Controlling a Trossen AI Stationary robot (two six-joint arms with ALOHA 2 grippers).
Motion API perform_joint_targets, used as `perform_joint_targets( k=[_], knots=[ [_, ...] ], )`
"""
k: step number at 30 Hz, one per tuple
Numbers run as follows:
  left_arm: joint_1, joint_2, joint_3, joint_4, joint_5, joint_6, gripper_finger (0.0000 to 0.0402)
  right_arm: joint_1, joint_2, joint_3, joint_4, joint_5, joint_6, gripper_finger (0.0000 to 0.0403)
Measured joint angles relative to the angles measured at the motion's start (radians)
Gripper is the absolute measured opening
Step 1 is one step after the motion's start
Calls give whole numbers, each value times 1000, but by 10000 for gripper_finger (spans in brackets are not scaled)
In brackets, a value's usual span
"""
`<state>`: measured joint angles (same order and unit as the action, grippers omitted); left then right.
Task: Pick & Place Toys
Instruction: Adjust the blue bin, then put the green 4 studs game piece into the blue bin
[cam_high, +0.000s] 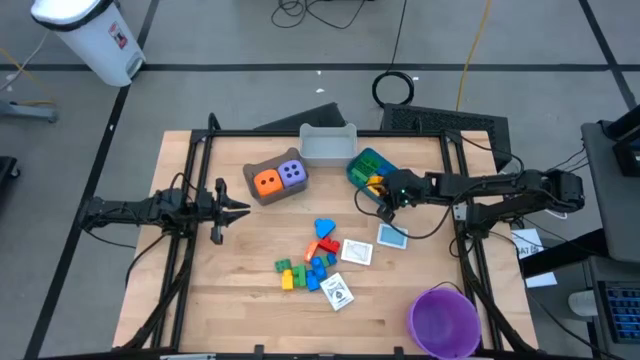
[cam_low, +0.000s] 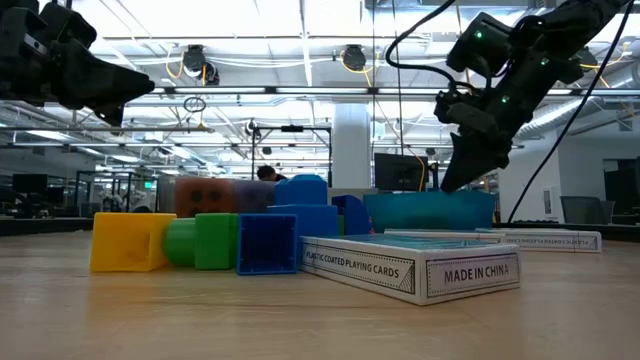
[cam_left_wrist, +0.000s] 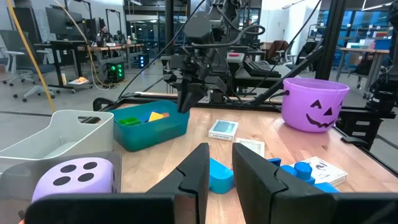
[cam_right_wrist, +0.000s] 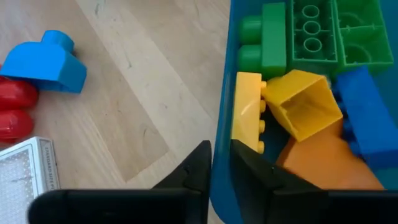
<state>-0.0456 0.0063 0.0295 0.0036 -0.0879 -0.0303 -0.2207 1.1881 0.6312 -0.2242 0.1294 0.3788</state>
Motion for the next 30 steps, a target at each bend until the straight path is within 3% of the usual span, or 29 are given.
perform_joint_targets(
  k=[7,16,22,25,30],
  knots=[
    [0,0,0,0,0,0,76,0,-45,0,25,-30,-56,90],
    [0,0,0,0,0,0,76,6,-297,-11,29,-48,-151,111],
    [0,0,0,0,0,0,76,48,-496,-142,34,91,-223,98],
    [0,0,0,0,0,0,76,62,-598,-232,156,130,-265,88],
    [0,0,0,0,0,0,76,64,-718,-380,401,80,-345,73]
  ],
)
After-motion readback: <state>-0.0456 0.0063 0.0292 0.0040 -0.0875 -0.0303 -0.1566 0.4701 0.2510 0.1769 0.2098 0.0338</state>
